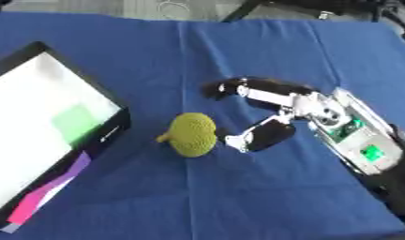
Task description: Pick up objects on the table and place them in the box.
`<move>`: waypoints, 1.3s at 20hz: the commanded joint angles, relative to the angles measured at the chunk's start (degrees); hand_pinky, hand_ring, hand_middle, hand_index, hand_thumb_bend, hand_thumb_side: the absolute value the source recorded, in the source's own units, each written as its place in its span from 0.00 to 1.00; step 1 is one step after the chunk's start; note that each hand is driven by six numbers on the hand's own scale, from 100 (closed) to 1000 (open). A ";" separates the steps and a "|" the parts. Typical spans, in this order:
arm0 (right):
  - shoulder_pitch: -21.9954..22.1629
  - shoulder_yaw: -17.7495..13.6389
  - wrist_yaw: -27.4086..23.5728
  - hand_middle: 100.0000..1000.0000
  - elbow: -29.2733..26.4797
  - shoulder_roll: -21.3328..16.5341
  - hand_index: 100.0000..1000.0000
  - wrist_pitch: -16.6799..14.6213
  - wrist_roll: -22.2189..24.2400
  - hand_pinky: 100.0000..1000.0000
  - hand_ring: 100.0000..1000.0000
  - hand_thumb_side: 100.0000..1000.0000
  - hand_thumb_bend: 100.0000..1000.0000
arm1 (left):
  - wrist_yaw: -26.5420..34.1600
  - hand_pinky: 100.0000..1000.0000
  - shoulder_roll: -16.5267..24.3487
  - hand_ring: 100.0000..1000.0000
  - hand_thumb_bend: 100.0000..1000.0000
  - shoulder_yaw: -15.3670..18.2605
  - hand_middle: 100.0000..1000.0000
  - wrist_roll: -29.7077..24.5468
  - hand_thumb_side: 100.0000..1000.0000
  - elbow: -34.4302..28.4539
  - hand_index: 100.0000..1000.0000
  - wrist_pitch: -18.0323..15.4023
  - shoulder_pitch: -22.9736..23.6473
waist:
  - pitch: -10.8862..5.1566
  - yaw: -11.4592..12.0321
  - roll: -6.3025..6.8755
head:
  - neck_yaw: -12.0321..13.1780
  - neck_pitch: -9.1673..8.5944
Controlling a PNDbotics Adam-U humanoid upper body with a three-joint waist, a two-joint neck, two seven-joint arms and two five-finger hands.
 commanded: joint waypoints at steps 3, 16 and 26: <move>-0.66 0.33 3.09 0.90 1.97 0.54 1.00 -0.25 0.55 0.99 0.92 0.24 0.09 | 0.50 0.73 1.68 0.75 0.57 0.42 0.54 -0.35 0.53 -0.44 0.78 -0.09 -0.14 | 0.05 0.26 1.18 | 0.28 -0.28; -2.91 1.55 9.34 0.91 9.26 2.09 1.00 -3.01 -0.56 1.00 0.93 0.29 0.15 | 0.94 0.73 1.22 0.75 0.56 0.20 0.54 -0.60 0.54 -0.59 0.78 -0.21 -0.07 | 1.06 1.09 1.07 | 0.21 -1.60; -3.94 2.65 8.58 0.87 11.42 3.37 0.99 -4.75 0.46 0.98 0.91 0.28 0.12 | 1.44 0.73 1.01 0.75 0.55 0.32 0.53 -0.63 0.54 -0.49 0.78 -0.32 -0.11 | 1.90 1.44 1.12 | 0.41 -1.69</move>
